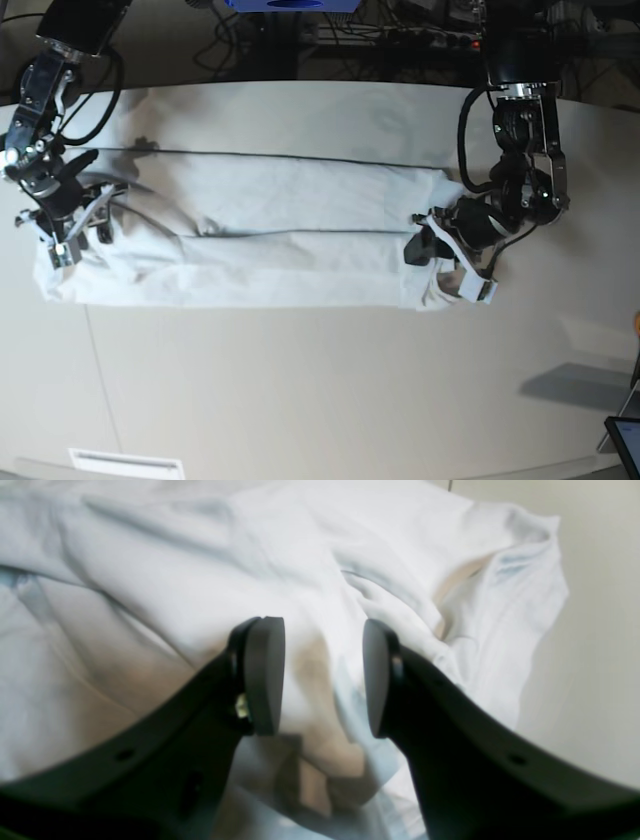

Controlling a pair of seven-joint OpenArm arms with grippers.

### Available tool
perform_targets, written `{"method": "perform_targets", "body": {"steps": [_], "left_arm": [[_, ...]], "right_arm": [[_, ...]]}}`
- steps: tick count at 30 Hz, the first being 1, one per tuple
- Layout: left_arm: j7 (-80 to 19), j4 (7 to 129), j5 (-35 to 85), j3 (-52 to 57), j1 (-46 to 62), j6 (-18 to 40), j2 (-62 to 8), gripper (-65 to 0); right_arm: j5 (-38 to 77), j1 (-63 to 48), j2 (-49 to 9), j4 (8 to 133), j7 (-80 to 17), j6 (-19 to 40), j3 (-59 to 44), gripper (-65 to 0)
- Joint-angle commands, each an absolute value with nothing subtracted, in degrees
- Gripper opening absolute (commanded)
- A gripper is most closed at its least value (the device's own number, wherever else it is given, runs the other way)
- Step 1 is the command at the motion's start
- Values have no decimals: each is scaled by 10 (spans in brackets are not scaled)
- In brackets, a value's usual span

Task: Fold the T-shirt properly
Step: 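Grasp the strip end with the left gripper and fold it toward the right gripper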

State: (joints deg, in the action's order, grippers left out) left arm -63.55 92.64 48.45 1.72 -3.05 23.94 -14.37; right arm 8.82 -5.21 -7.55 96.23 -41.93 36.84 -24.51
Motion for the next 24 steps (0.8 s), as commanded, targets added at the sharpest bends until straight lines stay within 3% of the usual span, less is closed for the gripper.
{"method": "perform_targets", "body": {"steps": [1,7,24], "left_arm": [[-625,939,500,14,-41,241,-139,-650],[-625,941,502,-30,-52,193,-109,-650],[-624,863,500,-137,-138,159,0,-650]], "right_arm": [[96,-44,-82,971,-407,370,-247,-406],[96,-44,-82,971,-407,370,-247,-406],[96,-48,-82,971,-408,370,-247,-406]]}}
